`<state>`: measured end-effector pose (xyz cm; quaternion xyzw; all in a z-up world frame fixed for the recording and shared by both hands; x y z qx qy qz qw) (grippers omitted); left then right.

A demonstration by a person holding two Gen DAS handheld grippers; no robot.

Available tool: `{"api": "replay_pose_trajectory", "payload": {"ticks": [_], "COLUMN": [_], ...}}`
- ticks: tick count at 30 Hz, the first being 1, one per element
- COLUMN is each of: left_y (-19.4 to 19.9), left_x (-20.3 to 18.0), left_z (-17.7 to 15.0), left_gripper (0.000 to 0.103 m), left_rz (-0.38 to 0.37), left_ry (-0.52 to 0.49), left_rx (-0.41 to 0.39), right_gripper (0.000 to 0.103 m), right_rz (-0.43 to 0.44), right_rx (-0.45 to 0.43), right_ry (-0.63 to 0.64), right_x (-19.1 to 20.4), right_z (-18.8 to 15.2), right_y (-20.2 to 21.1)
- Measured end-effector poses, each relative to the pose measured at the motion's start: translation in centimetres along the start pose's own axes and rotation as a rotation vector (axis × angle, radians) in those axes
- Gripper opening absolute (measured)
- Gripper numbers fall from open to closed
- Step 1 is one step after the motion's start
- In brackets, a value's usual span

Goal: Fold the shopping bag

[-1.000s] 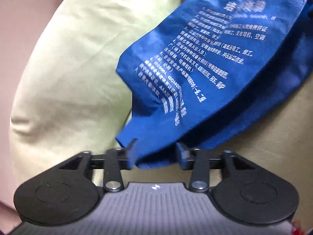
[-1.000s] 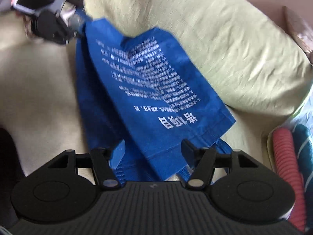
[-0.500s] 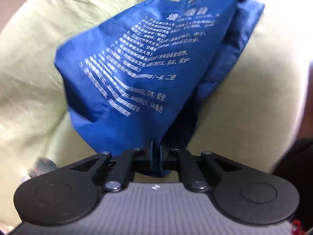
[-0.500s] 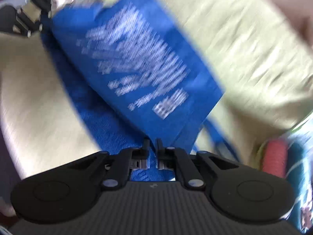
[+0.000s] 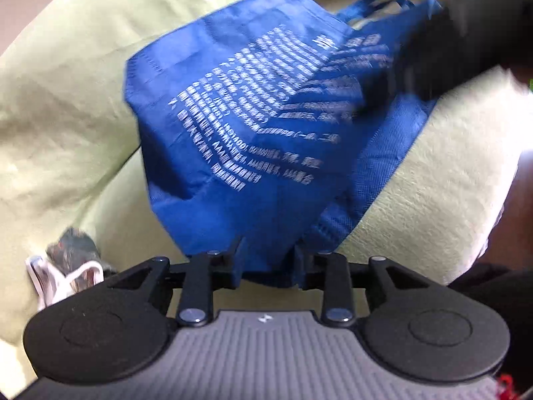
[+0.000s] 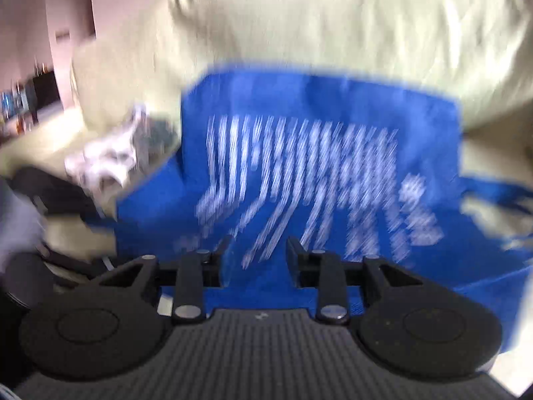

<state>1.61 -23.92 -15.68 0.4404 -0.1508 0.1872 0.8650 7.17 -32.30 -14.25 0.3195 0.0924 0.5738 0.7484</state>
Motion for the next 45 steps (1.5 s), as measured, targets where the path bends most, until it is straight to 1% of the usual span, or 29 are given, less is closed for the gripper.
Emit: {"api": "replay_pose_trajectory", "payload": {"ticks": [1, 2, 5, 7, 10, 11, 12, 13, 16, 18, 19, 21, 22, 24, 25, 27, 28, 30, 31, 33, 35, 36, 37, 38, 39, 40, 42, 43, 45], "left_y": [0.7, 1.4, 1.4, 0.6, 0.5, 0.1, -0.7, -1.4, -5.7, -8.8, -10.3, -13.3, -14.8, -17.7, -18.3, -18.3, -18.1, -17.7, -17.3, -17.0, -17.0, -17.0, -17.0, -17.0, -16.9, -16.8, -15.7, -14.8, -12.1], "left_x": [0.5, 1.0, 2.9, 5.4, 9.1, 9.8, 10.3, 10.7, 11.6, 12.2, 12.4, 13.0, 13.3, 13.8, 14.3, 15.3, 15.6, 15.4, 15.3, 15.3, 15.6, 15.8, 16.0, 16.2, 16.3, 16.5, 17.1, 17.5, 17.8], "left_z": [0.5, 1.2, 3.2, 5.7, 9.0, 9.7, 10.3, 10.8, 10.6, 10.2, 10.0, 9.6, 9.4, 9.1, 9.0, 9.0, 8.9, 8.6, 8.4, 8.1, 7.7, 7.5, 7.3, 7.1, 7.0, 7.0, 6.7, 6.5, 5.8], "left_gripper": [0.040, 0.040, 0.040, 0.037, 0.036, 0.040, 0.046, 0.046, 0.045, 0.037, 0.035, 0.030, 0.027, 0.026, 0.026, 0.026, 0.026, 0.026, 0.026, 0.026, 0.027, 0.027, 0.027, 0.027, 0.027, 0.027, 0.026, 0.025, 0.024], "left_rz": [-0.021, -0.044, -0.079, -0.098, -0.133, -0.128, -0.112, -0.095, -0.109, -0.125, -0.133, -0.148, -0.156, -0.172, -0.187, -0.226, -0.234, -0.226, -0.220, -0.210, -0.215, -0.219, -0.224, -0.227, -0.227, -0.225, -0.206, -0.201, -0.187], "left_ry": [0.035, 0.069, 0.104, 0.129, 0.179, 0.165, 0.132, 0.098, 0.099, 0.109, 0.114, 0.124, 0.129, 0.139, 0.164, 0.241, 0.258, 0.244, 0.229, 0.217, 0.235, 0.248, 0.263, 0.279, 0.291, 0.301, 0.339, 0.363, 0.379], "left_rx": [-0.024, -0.055, -0.098, -0.126, -0.196, -0.203, -0.200, -0.198, -0.124, -0.068, -0.040, 0.016, 0.044, 0.100, 0.107, 0.093, 0.085, 0.076, 0.071, 0.068, 0.073, 0.076, 0.076, 0.074, 0.074, 0.075, 0.076, 0.067, 0.032], "right_gripper": [0.028, 0.028, 0.028, 0.028, 0.028, 0.028, 0.028, 0.028, 0.028, 0.028, 0.028, 0.028, 0.028, 0.028, 0.028, 0.028, 0.028, 0.028, 0.028, 0.027, 0.028, 0.038, 0.040, 0.041, 0.042, 0.042, 0.042, 0.041, 0.037], "right_rz": [0.003, 0.002, 0.003, 0.010, 0.015, 0.015, 0.014, 0.016, 0.066, 0.105, 0.119, 0.144, 0.139, 0.112, 0.113, 0.128, 0.135, 0.167, 0.189, 0.227, 0.268, 0.271, 0.268, 0.234, 0.219, 0.216, 0.242, 0.257, 0.287], "right_rx": [0.022, 0.021, 0.009, 0.020, 0.035, 0.037, 0.039, 0.038, 0.019, -0.011, -0.021, 0.018, 0.038, 0.035, 0.024, -0.005, -0.019, -0.066, -0.070, -0.045, -0.010, 0.004, 0.015, -0.002, -0.008, -0.007, 0.017, 0.031, 0.013], "right_ry": [0.007, 0.014, 0.012, -0.010, -0.006, 0.000, 0.007, 0.010, 0.014, 0.024, 0.024, 0.035, 0.047, 0.115, 0.125, 0.126, 0.127, 0.119, 0.120, 0.146, 0.195, 0.249, 0.314, 0.403, 0.423, 0.416, 0.359, 0.327, 0.276], "right_x": [0.2, 0.3, 0.5, 0.4, 0.7, 0.9, 1.1, 1.2, 1.9, 3.0, 3.4, 4.5, 4.7, 5.6, 5.8, 6.1, 6.2, 6.9, 7.4, 8.8, 10.6, 11.6, 12.8, 13.8, 14.1, 14.1, 13.4, 13.0, 11.3], "right_z": [-0.7, -1.0, -1.3, -1.0, -0.8, -0.8, -0.8, -0.7, -0.1, 0.3, 0.5, 0.5, 0.5, 0.7, 0.9, 1.7, 2.1, 3.0, 3.3, 3.3, 2.6, 2.1, 1.5, 0.9, 0.7, 0.8, 1.5, 1.9, 2.7], "right_y": [-0.4, -0.5, -0.1, 0.3, 1.0, 1.2, 1.4, 1.5, 1.4, 1.1, 1.0, -0.3, -1.1, -1.3, -1.2, -0.9, -0.8, -0.7, -1.2, -2.5, -3.8, -4.3, -4.9, -5.1, -5.2, -5.1, -4.5, -4.2, -2.0]}}
Point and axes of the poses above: each gripper's, at about its wrist camera, not at the fingertips, and y roughly against the way its jaws point, x to its left, z to its top, the point moved 5 cm from there along -y, roughly the way its jaws point, and after that the axes turned 1 degree about -y, right-handed, at the moved point
